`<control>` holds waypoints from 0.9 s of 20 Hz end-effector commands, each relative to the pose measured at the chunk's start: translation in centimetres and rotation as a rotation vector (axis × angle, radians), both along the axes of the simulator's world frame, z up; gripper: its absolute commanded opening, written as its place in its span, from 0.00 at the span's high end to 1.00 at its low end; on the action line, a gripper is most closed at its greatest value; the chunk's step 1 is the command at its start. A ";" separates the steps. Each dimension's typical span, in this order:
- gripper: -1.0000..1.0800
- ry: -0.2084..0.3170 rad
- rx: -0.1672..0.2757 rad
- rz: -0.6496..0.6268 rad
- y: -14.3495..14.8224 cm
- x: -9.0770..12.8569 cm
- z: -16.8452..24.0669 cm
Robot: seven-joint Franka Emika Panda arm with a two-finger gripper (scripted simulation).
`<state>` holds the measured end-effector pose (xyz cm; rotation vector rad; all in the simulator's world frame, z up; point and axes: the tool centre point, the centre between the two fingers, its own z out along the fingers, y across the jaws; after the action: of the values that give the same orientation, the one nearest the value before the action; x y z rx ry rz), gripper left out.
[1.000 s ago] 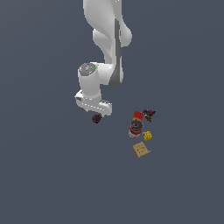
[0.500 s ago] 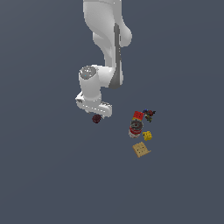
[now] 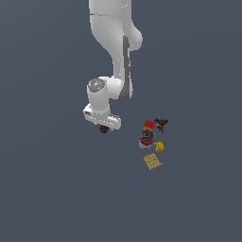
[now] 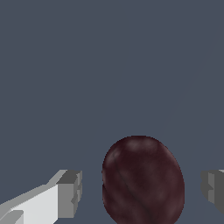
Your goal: Pick up a designated object from a clutter of objects.
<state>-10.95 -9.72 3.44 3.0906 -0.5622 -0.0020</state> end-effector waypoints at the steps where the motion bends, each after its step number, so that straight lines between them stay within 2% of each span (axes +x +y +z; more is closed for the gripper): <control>1: 0.04 -0.001 0.000 0.000 0.0 0.0 -0.2; 2: 1.00 -0.001 0.000 0.000 0.0 0.0 -0.2; 18: 1.00 -0.002 0.001 0.000 -0.3 0.2 0.6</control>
<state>-10.84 -9.86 3.75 3.0914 -0.5620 -0.0016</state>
